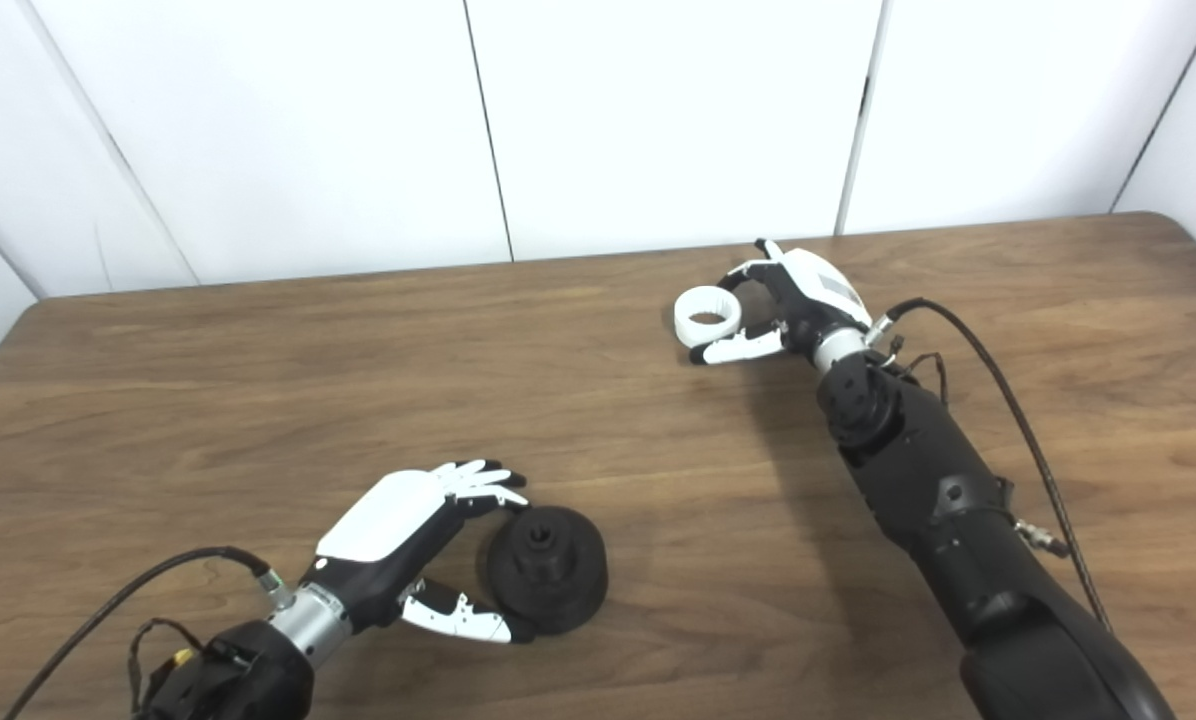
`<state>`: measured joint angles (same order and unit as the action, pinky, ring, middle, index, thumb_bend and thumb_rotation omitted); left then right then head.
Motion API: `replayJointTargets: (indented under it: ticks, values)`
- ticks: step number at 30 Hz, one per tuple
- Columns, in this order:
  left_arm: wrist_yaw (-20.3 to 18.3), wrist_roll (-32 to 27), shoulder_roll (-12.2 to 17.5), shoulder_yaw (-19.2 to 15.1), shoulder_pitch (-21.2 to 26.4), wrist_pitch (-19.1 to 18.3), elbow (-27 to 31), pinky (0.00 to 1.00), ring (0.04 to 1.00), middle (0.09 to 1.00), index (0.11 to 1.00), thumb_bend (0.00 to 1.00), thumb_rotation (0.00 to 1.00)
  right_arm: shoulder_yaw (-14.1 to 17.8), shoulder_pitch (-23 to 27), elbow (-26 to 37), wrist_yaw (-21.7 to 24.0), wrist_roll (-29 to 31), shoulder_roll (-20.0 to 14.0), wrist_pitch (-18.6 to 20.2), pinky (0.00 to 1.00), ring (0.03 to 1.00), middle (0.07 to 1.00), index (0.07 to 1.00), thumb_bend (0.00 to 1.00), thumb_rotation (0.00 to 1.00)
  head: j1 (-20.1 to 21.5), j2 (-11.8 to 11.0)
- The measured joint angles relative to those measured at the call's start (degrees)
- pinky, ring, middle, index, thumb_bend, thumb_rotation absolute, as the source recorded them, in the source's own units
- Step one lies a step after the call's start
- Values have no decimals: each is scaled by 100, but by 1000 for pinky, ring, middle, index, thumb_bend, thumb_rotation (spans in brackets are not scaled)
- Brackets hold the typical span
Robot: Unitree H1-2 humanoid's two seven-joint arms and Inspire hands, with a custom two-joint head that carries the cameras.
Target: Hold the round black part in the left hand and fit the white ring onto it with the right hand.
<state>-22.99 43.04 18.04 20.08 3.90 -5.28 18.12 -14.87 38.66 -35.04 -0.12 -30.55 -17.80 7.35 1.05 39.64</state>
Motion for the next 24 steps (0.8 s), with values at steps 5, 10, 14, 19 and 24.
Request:
replayJointTargets:
  ticks: [5, 10, 14, 19, 24]
  values:
    - [-8, -1, -3, -6, -26, -3, 19, 965, 951, 898, 689, 720, 439, -15, 15, -13, -64, -2, 80, -10, 940, 1000, 987, 685, 840, 328, 18, 18]
    - [-8, -4, -4, -8, -36, -2, 22, 965, 950, 898, 693, 718, 449, -4, 19, -45, -122, 20, 94, -85, 940, 1000, 976, 650, 792, 276, 18, 26]
    - [-17, -4, -4, -10, -37, -3, 22, 967, 952, 898, 689, 715, 448, 7, 17, -85, -205, 33, 93, -117, 942, 1000, 967, 634, 775, 258, 9, 35]
    - [-22, -9, -14, -15, -38, -18, 23, 967, 954, 900, 686, 716, 455, 8, 15, -106, -245, 64, 93, -165, 940, 1000, 957, 612, 762, 247, 18, 35]
    - [-32, -12, -20, -17, -43, -38, 30, 962, 953, 899, 686, 719, 457, 22, 26, -104, -324, 99, 93, -219, 931, 1000, 951, 497, 527, 157, 18, 44]
